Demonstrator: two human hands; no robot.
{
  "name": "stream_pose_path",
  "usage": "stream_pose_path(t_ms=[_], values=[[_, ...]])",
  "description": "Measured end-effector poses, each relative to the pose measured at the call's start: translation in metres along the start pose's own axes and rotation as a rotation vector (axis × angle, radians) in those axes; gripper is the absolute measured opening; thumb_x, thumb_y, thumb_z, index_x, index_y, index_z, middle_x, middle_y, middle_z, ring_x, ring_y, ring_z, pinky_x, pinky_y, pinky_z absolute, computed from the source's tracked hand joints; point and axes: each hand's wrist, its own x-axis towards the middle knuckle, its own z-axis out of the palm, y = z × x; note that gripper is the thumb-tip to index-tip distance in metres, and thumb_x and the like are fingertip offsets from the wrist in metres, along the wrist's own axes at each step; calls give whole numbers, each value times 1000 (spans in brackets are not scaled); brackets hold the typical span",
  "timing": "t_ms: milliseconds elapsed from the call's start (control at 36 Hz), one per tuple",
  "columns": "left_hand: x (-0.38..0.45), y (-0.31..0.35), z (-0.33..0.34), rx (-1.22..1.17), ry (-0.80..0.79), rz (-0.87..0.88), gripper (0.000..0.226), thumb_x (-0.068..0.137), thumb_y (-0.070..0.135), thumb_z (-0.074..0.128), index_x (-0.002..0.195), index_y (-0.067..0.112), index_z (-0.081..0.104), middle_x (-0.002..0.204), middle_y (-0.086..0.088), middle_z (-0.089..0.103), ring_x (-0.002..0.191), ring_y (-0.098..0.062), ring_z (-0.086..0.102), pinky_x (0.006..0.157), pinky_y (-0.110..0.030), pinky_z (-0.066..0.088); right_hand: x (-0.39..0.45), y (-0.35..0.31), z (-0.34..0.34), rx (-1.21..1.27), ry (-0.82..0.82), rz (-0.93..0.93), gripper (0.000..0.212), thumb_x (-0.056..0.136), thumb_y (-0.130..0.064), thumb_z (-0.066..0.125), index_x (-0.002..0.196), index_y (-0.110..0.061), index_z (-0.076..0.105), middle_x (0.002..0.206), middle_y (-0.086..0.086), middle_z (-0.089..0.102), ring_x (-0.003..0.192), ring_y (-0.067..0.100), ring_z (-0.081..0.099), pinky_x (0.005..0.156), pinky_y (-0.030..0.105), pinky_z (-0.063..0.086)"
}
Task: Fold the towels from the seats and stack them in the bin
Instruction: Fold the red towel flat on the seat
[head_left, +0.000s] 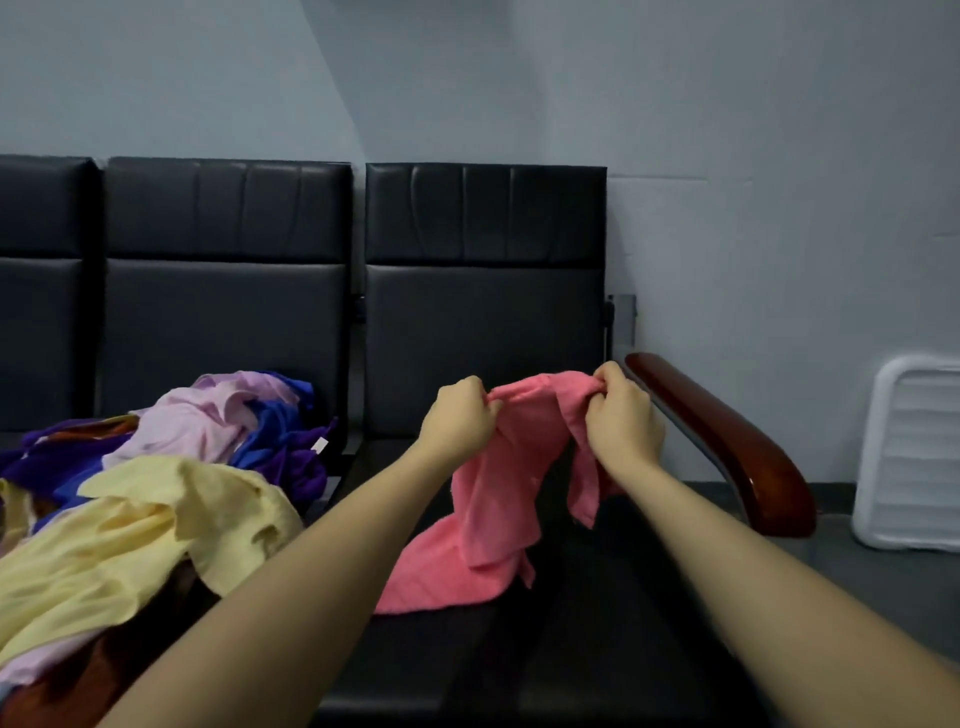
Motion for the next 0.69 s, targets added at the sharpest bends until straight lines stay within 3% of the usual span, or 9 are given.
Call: stream_pose_path(t_ms=[167, 250, 306, 389, 472, 528, 583, 639, 694], values=[[-1, -18, 24, 33, 42, -57, 24, 97, 33, 41, 94, 10, 46, 90, -10, 60, 81, -30, 56, 67, -36, 43, -2, 10, 27, 53, -173, 54, 35, 94, -6, 35, 121, -20, 52, 117, 10, 63, 108, 33, 56, 91, 40, 35], [0, -29, 33, 45, 39, -123, 25, 96, 31, 42, 99, 6, 47, 97, -13, 60, 87, -34, 58, 69, -37, 45, -3, 14, 46, 51, -479, -39, 59, 99, -16, 40, 150, -34, 18, 154, -1, 31, 137, 25, 35, 107, 42, 26], [0, -40, 40, 34, 0, -179, 18, 95, 24, 42, 97, 6, 44, 101, -15, 60, 87, -34, 57, 68, -37, 44, -11, 18, 56, 18, -602, -96, 66, 99, -21, 41, 150, -42, 4, 158, -6, 18, 141, 24, 27, 109, 44, 22], [-4, -58, 54, -4, -65, -266, 10, 92, 15, 42, 96, 6, 40, 106, -18, 58, 85, -32, 55, 69, -38, 45, -25, 29, 74, -64, -655, -96, 53, 96, -27, 45, 145, -36, 27, 144, 5, 37, 128, 30, 38, 103, 43, 25], [-10, -71, 65, -46, -90, -334, 18, 93, 17, 44, 106, 4, 43, 108, -17, 58, 91, -34, 57, 74, -40, 48, -38, 38, 85, -191, -686, -121, 23, 94, -37, 48, 108, -22, 59, 117, 4, 57, 114, 27, 50, 95, 39, 31], [-14, -77, 70, -36, -88, -341, 16, 95, 18, 42, 105, 7, 39, 101, -14, 57, 84, -31, 54, 70, -39, 46, -47, 43, 91, -198, -718, -97, 30, 92, -48, 49, 75, -24, 58, 92, -2, 61, 102, 23, 55, 95, 40, 31], [-17, -81, 73, 24, -99, -315, 12, 94, 16, 41, 101, 11, 33, 92, -10, 54, 78, -30, 51, 66, -37, 42, -56, 44, 93, -183, -742, -39, 44, 86, -61, 49, 59, -26, 45, 75, -6, 54, 94, 20, 54, 98, 42, 30], [-21, -82, 74, 101, -101, -269, 13, 93, 14, 40, 102, 13, 30, 90, -10, 54, 78, -31, 50, 67, -37, 39, -63, 46, 96, -199, -772, -1, 44, 81, -71, 48, 70, -28, 54, 91, -1, 62, 104, 24, 52, 102, 44, 30], [-24, -82, 76, 184, -89, -200, 14, 93, 14, 39, 106, 12, 34, 92, -11, 60, 82, -33, 53, 72, -37, 36, -69, 42, 97, -283, -817, 40, 59, 81, -71, 47, 100, -18, 64, 112, 4, 61, 116, 28, 48, 102, 44, 29]])
